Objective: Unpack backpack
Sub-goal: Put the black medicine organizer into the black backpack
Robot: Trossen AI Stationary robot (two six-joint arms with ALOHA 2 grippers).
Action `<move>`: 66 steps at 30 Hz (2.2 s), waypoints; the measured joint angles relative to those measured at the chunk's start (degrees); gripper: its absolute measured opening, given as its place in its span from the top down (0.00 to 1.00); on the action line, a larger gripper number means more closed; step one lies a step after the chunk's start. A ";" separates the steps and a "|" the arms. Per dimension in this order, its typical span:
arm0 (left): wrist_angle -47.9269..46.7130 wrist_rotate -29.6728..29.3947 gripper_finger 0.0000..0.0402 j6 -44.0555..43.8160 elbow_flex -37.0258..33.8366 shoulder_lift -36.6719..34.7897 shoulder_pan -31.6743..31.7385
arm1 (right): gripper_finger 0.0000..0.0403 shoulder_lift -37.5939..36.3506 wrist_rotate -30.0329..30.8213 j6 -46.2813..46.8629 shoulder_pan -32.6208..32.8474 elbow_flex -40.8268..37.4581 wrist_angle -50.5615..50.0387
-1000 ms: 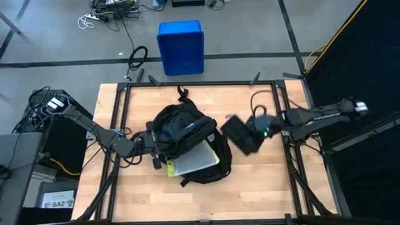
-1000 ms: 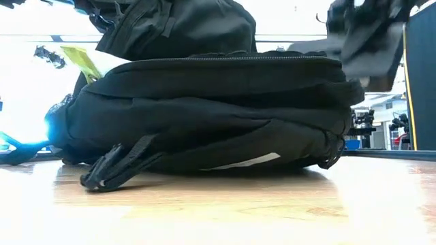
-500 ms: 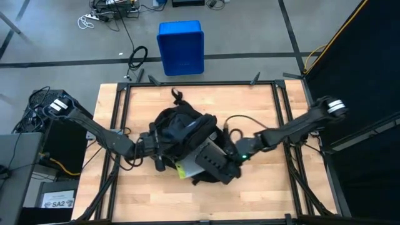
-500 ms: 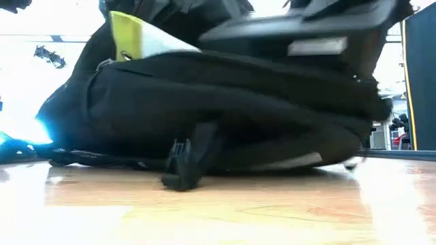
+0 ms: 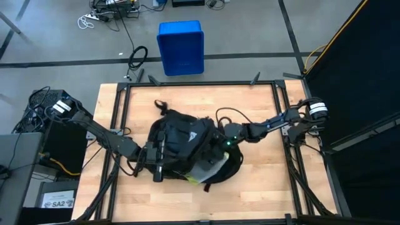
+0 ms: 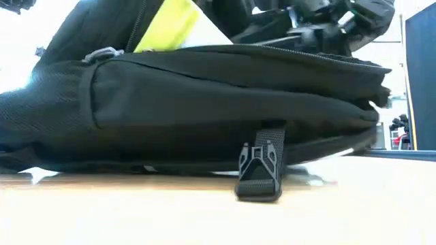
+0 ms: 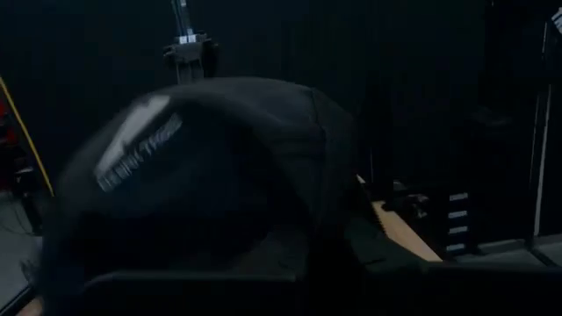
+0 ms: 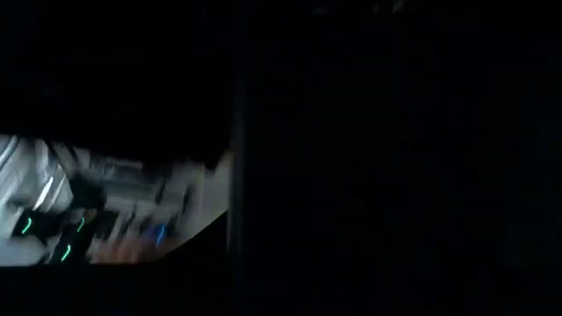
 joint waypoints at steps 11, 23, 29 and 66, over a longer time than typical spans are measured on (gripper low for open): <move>-2.28 0.73 1.00 -0.22 0.00 0.28 -0.09 | 0.43 -0.04 5.47 -10.25 -1.43 1.62 -6.91; -4.04 1.08 1.00 -0.35 0.00 0.26 -0.13 | 0.10 -3.65 0.61 -9.71 -1.66 1.69 -13.62; -4.81 0.59 1.00 -0.35 0.00 0.22 -0.13 | 0.21 -11.24 4.58 -15.56 -2.55 1.69 -20.63; -12.37 -4.47 1.00 -4.96 -0.04 -2.32 0.18 | 0.36 -7.00 44.17 -57.03 21.26 20.62 -37.52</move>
